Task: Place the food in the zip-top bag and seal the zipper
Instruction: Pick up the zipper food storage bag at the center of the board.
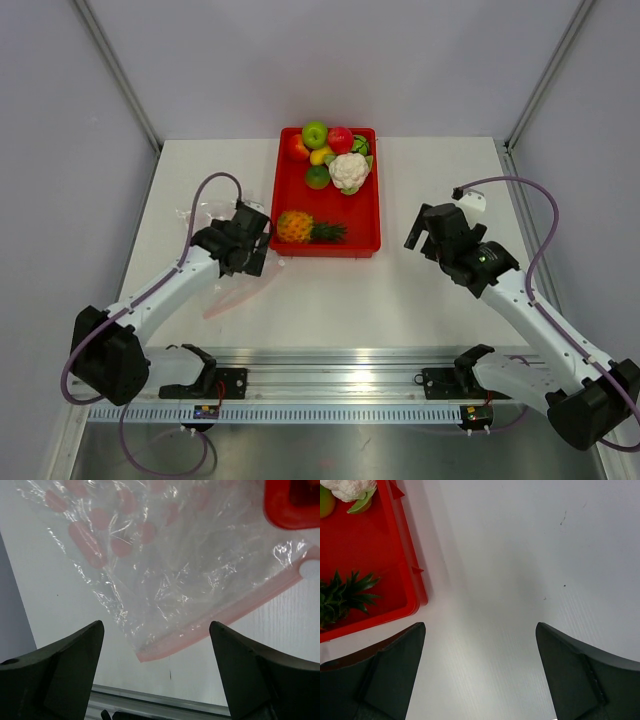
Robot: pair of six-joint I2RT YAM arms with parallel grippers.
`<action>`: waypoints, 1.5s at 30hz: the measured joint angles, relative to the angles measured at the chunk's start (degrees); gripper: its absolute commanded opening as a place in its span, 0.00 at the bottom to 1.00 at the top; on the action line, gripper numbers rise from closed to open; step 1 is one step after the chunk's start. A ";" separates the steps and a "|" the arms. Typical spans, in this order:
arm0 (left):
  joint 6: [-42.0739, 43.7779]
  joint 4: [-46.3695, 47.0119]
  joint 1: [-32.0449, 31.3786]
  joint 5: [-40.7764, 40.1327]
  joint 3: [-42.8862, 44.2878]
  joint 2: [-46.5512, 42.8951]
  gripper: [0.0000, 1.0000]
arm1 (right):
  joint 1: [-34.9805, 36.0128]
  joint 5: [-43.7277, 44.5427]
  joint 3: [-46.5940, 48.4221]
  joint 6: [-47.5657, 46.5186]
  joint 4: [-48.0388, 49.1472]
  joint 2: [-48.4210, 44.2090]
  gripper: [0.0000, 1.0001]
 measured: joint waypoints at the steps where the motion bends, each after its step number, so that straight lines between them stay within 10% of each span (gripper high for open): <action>1: 0.17 -0.24 -1.49 -0.04 -0.87 0.70 0.87 | 0.00 -0.31 0.00 0.02 0.17 0.00 0.99; 29: 8.50 0.66 -5.53 1.84 -1.90 12.83 0.69 | 0.00 -3.78 -0.04 1.64 0.39 -1.11 0.99; 34: 9.90 3.06 -5.40 -0.15 -1.95 13.51 0.52 | 0.00 -3.82 -0.04 2.05 0.17 -2.32 0.99; 40: 10.78 5.88 -5.05 -1.60 -2.21 13.46 0.04 | 0.00 -3.80 -0.04 2.49 -1.14 -3.91 0.99; 45: 10.71 6.03 -4.96 -1.64 -2.80 11.93 0.00 | 0.00 -4.11 -0.04 2.78 -1.16 -4.33 1.00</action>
